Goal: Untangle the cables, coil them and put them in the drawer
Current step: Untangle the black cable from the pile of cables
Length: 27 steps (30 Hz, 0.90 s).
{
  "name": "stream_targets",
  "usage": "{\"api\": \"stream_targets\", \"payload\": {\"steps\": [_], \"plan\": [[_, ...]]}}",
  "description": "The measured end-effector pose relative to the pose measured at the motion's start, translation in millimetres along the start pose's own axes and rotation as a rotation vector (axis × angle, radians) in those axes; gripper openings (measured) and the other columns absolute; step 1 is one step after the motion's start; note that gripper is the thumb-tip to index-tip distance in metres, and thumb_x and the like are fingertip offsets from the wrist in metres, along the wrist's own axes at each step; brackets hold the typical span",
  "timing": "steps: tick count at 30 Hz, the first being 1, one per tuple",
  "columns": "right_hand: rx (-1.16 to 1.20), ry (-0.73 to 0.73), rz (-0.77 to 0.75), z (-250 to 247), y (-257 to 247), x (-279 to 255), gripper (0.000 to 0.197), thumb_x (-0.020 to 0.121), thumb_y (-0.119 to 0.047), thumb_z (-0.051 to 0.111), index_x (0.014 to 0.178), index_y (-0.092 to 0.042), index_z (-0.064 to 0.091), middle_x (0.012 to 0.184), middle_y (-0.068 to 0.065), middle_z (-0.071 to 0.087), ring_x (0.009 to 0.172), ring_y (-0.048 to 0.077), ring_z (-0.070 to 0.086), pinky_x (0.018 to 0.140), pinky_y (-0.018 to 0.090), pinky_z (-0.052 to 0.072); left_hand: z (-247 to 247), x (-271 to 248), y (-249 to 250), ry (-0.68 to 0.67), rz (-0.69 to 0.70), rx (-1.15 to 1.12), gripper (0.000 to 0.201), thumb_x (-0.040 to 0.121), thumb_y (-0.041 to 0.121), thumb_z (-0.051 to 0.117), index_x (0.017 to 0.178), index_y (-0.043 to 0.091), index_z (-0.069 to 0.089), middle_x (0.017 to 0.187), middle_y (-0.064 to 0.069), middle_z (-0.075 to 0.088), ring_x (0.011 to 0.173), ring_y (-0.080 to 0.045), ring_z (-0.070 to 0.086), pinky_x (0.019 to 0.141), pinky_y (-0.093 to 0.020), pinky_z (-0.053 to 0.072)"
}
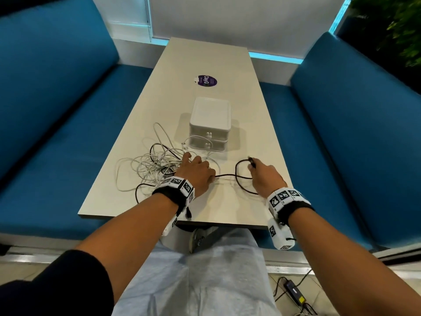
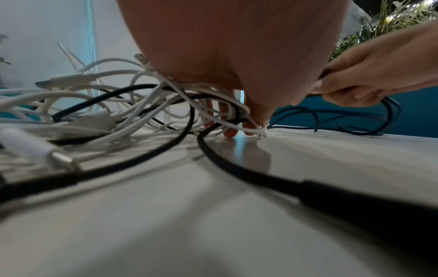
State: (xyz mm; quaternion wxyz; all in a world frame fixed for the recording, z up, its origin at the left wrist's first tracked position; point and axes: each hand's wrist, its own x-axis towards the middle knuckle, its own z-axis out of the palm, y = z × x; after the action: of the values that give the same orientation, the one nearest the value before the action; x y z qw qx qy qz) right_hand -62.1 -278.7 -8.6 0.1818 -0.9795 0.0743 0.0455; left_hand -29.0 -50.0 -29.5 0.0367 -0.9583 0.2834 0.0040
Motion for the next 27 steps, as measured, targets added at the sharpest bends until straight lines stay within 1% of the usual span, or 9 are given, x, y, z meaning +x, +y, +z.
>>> {"api": "stream_targets", "payload": {"steps": [3,5,8,13,15,18,22,25,27], "plan": [[0.043,-0.032,-0.168,15,-24,-2,0.039,0.104,-0.037,0.033,0.138,-0.026,0.046,0.1,0.018,0.065,0.087,0.038,0.062,0.076,0.044,0.053,-3,0,2,0.013,0.009,0.014,0.03,0.1,0.039,0.036,0.11,0.034,0.065,0.106,0.006,0.063,0.11,-0.023,0.049,0.107,-0.056,0.018],[0.033,-0.073,-0.248,31,-37,-1,0.033,0.102,-0.034,0.037,0.127,-0.023,0.055,0.098,0.017,0.067,0.087,0.037,0.063,0.076,0.044,0.053,-4,0,4,0.008,0.012,0.008,0.029,0.1,0.036,0.037,0.11,0.034,0.064,0.105,0.006,0.063,0.11,-0.024,0.049,0.106,-0.056,0.019],[-0.005,-0.151,-0.221,48,-48,2,0.022,0.099,-0.028,0.041,0.107,-0.018,0.059,0.094,0.012,0.067,0.084,0.034,0.063,0.072,0.041,0.053,-5,-1,4,-0.007,0.012,0.002,0.031,0.1,0.036,0.035,0.113,0.035,0.063,0.106,0.005,0.062,0.113,-0.023,0.049,0.107,-0.057,0.019],[0.042,-0.175,-0.198,53,-44,3,0.02,0.101,-0.029,0.044,0.1,-0.016,0.058,0.088,0.012,0.066,0.079,0.032,0.061,0.07,0.04,0.051,-2,-2,-1,0.003,0.04,-0.003,0.03,0.1,0.044,0.036,0.107,0.034,0.063,0.1,0.008,0.062,0.11,-0.022,0.051,0.107,-0.057,0.02],[0.021,-0.173,-0.195,50,-40,4,0.021,0.101,-0.03,0.044,0.099,-0.015,0.059,0.084,0.011,0.064,0.077,0.032,0.061,0.065,0.037,0.047,-1,-2,-1,0.006,0.04,0.001,0.031,0.1,0.046,0.036,0.106,0.034,0.064,0.1,0.009,0.063,0.11,-0.022,0.051,0.106,-0.056,0.02],[-0.075,-0.15,-0.105,36,-22,11,0.024,0.102,-0.028,0.042,0.105,-0.013,0.06,0.085,0.01,0.059,0.08,0.032,0.06,0.064,0.033,0.044,1,-4,-9,0.003,0.013,-0.011,0.033,0.1,0.047,0.036,0.109,0.035,0.065,0.104,0.01,0.065,0.111,-0.022,0.051,0.107,-0.055,0.018],[-0.147,-0.11,0.119,14,14,16,0.029,0.102,-0.027,0.041,0.115,-0.011,0.06,0.101,0.016,0.062,0.079,0.032,0.056,0.069,0.034,0.046,2,-6,-17,-0.003,-0.014,-0.005,0.033,0.101,0.046,0.034,0.113,0.038,0.064,0.108,0.011,0.064,0.113,-0.022,0.049,0.107,-0.055,0.018],[-0.118,-0.039,0.132,14,8,11,0.029,0.102,-0.025,0.039,0.119,-0.008,0.055,0.106,0.019,0.062,0.087,0.037,0.06,0.072,0.037,0.048,3,-3,-9,-0.028,-0.052,-0.008,0.032,0.102,0.04,0.034,0.111,0.037,0.064,0.109,0.008,0.064,0.114,-0.023,0.048,0.108,-0.055,0.015],[-0.048,0.038,0.103,17,-3,7,0.03,0.103,-0.021,0.035,0.129,-0.009,0.045,0.106,0.022,0.061,0.093,0.041,0.061,0.07,0.038,0.043,3,-1,-6,-0.038,-0.068,0.004,0.032,0.101,0.038,0.035,0.111,0.036,0.065,0.108,0.007,0.064,0.114,-0.023,0.047,0.108,-0.056,0.014]]}}
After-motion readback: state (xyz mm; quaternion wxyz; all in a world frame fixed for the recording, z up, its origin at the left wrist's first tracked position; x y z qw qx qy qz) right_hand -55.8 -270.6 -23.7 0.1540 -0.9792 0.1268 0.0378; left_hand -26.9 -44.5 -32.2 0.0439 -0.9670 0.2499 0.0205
